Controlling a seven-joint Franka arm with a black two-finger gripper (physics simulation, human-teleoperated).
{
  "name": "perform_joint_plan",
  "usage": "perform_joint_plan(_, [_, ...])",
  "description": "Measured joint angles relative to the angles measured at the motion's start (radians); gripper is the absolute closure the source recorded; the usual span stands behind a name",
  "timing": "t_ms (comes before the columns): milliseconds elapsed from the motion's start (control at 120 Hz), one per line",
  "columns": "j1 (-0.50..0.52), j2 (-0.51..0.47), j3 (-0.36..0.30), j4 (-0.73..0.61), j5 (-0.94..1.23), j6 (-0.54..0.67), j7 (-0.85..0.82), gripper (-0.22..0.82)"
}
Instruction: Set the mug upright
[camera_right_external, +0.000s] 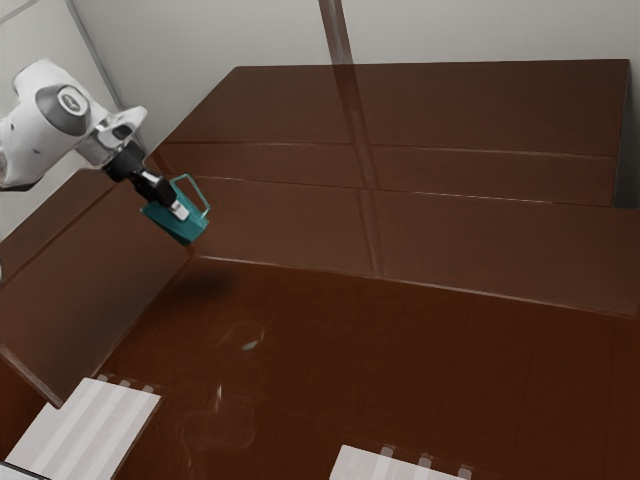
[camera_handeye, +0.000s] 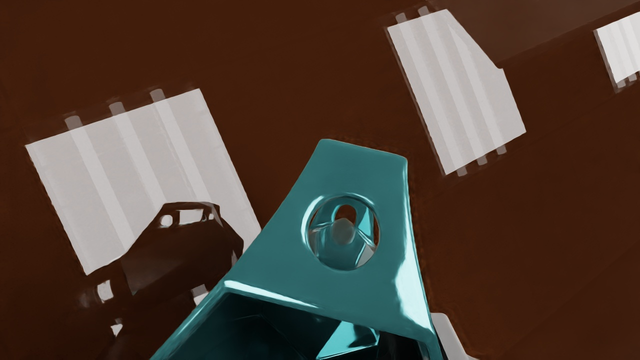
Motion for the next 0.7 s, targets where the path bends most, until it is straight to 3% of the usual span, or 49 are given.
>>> perform_joint_plan(133, [-0.104, 0.005, -0.020, -0.028, 0.300, 0.077, -0.153, 0.78])
perform_joint_plan(233, [-0.121, 0.015, -0.022, -0.110, 0.407, 0.166, -0.261, 0.78])
perform_joint_plan(450, [-0.132, 0.031, -0.023, -0.214, 0.421, 0.366, -0.446, 0.78])
perform_joint_plan(700, [-0.130, 0.068, -0.022, -0.244, 0.415, 0.455, -0.599, 0.78])
